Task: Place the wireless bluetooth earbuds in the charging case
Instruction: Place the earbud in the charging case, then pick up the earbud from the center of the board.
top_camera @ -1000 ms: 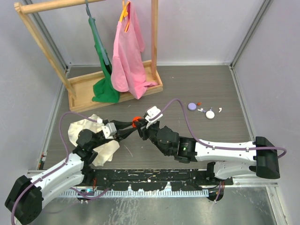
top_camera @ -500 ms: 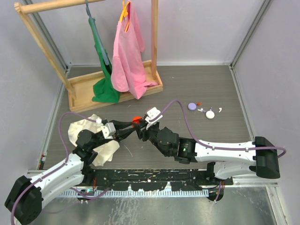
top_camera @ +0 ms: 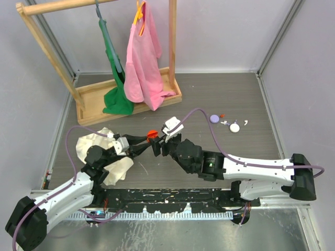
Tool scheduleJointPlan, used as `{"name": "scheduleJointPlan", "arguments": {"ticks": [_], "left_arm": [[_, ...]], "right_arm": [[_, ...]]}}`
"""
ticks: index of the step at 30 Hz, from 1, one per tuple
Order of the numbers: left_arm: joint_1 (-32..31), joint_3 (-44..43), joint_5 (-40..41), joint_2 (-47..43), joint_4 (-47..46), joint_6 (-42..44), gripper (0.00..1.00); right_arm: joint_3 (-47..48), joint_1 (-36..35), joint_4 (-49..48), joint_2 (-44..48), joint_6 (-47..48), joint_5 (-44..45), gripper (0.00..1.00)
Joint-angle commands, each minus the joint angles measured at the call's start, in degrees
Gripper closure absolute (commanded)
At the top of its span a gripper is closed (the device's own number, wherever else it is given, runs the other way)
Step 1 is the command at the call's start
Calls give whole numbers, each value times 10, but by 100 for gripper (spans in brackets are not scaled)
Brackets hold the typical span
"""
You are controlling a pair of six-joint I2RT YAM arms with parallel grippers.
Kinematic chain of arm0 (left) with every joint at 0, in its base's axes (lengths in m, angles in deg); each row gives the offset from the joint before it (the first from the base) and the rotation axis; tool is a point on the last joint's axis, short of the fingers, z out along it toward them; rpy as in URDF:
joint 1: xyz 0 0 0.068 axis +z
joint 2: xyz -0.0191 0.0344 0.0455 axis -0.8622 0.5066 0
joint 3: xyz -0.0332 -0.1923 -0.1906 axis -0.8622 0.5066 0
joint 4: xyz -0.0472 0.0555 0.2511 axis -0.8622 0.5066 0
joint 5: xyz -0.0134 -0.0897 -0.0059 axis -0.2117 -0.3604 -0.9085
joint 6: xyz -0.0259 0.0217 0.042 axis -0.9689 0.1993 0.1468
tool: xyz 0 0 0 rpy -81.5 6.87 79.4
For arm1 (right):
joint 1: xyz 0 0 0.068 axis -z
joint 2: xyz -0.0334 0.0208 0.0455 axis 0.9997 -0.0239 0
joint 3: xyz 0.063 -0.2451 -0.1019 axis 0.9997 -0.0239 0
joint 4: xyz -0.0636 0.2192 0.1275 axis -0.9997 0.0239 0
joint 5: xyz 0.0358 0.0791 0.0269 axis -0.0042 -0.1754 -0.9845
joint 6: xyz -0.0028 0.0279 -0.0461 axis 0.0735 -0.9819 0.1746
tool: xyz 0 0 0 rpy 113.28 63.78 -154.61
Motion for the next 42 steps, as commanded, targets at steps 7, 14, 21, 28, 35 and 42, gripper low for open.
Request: {"name": "scheduleJointPlan", "arguments": {"ticks": [7, 14, 21, 28, 35, 42], "left_arm": [[-2, 2, 20, -12, -35, 7, 100], [-2, 3, 21, -25, -21, 7, 100], [-2, 4, 22, -28, -17, 11, 100], [-2, 4, 20, -30, -15, 9, 100], [-2, 3, 18, -30, -14, 9, 100], [-2, 0, 13, -19, -13, 9, 100]], "right_arm": [[113, 30, 152, 24, 3, 28, 28], [137, 151, 245, 23, -48, -39, 28], [114, 298, 277, 13, -70, -95, 29], [99, 438, 276, -38, -64, -151, 30], [90, 566, 242, -115, -57, -217, 34], [100, 680, 183, -205, -62, -332, 36]]}}
